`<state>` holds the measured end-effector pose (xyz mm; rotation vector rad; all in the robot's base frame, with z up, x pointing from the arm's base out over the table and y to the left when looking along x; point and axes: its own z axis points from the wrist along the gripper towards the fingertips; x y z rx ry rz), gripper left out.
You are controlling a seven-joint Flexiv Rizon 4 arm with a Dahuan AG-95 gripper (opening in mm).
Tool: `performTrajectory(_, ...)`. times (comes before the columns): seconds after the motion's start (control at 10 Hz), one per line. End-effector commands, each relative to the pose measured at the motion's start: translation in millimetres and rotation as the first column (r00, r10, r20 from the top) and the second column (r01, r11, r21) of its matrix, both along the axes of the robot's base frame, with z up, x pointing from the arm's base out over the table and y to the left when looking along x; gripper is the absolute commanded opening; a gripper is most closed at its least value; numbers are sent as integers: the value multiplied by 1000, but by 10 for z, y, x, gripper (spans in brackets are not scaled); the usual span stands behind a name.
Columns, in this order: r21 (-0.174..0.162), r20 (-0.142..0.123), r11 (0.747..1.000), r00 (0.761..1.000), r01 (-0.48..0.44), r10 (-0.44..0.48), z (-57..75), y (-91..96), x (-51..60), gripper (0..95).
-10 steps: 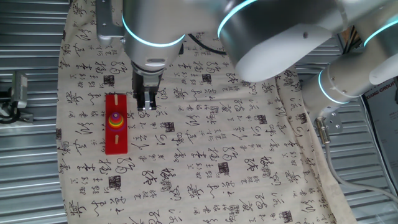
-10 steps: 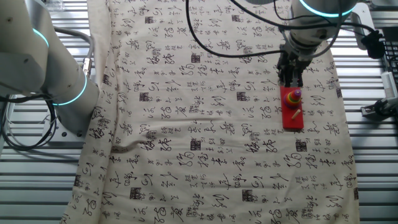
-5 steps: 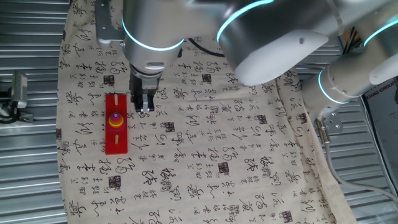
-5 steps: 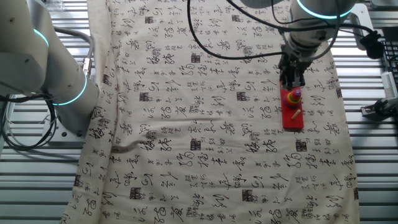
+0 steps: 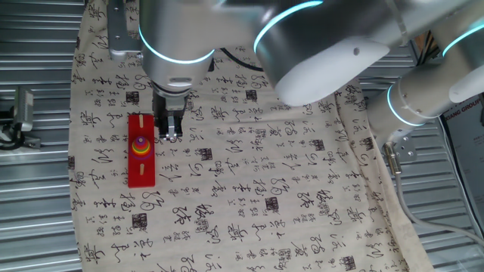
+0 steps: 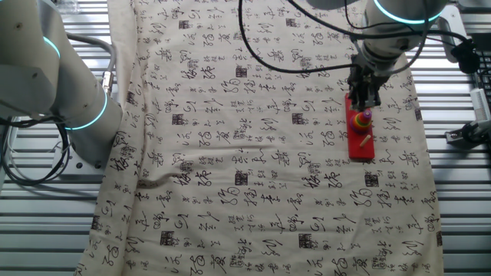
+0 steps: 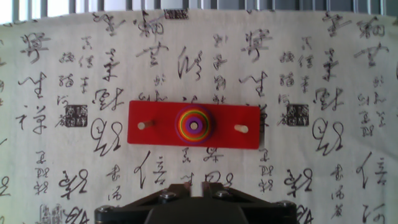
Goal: Take out one Hanoi block and throw it aside
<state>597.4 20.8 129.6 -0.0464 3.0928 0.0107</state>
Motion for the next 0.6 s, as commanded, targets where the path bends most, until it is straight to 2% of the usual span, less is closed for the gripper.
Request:
performTrajectory(0.1,6,-6,1000,1000,-2,2,8,-9,38,190)
performTrajectory(0.6,9,0,1000,1000,1,-1,-50,-7,145,190)
